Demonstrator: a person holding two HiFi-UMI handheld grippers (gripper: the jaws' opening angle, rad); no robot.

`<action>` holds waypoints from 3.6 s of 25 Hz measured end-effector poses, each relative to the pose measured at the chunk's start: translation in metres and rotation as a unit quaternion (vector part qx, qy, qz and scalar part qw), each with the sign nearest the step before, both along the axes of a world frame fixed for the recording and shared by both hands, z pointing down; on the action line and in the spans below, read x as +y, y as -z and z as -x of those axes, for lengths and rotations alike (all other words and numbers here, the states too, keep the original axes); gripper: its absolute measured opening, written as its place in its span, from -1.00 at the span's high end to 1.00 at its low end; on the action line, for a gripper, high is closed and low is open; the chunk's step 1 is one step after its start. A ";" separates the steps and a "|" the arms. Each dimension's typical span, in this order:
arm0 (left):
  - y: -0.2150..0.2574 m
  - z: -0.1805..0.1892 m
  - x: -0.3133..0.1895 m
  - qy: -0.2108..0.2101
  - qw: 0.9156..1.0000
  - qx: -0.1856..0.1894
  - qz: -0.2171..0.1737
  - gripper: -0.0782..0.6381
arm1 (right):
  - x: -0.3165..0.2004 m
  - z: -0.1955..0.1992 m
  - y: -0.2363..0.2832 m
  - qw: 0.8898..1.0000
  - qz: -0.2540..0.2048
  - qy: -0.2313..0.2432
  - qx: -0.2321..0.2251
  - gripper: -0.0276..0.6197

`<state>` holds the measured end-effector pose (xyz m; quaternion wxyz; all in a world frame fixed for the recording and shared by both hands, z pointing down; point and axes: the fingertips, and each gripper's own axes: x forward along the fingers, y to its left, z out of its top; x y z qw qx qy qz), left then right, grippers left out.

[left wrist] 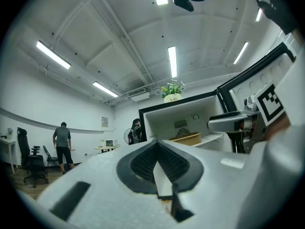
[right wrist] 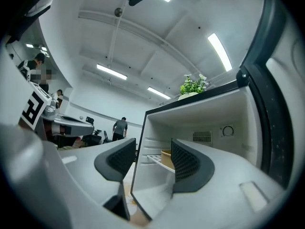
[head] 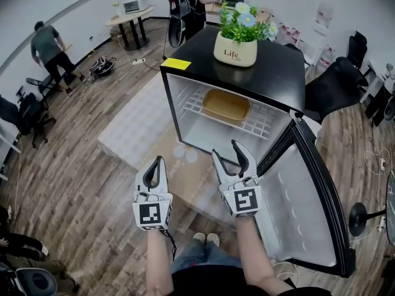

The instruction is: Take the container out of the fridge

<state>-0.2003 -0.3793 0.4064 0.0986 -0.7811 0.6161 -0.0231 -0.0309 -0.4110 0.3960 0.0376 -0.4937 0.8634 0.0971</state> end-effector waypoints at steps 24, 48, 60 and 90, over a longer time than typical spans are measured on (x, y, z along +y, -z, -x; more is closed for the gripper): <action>-0.004 -0.024 -0.051 -0.056 0.998 0.032 0.005 0.76 | -0.088 0.035 -0.048 0.873 0.034 -0.007 0.487 0.23; -0.015 -0.020 -0.058 -0.056 0.998 0.033 0.018 0.77 | -0.157 0.002 -0.084 0.771 0.123 -0.013 0.625 0.46; -0.017 -0.021 -0.057 -0.058 0.997 0.036 0.019 0.77 | -0.144 0.007 -0.085 0.777 0.126 0.007 0.617 0.86; 0.009 0.003 -0.019 -0.023 1.000 0.021 -0.006 0.77 | -0.030 0.042 -0.011 0.968 0.040 0.018 0.248 0.87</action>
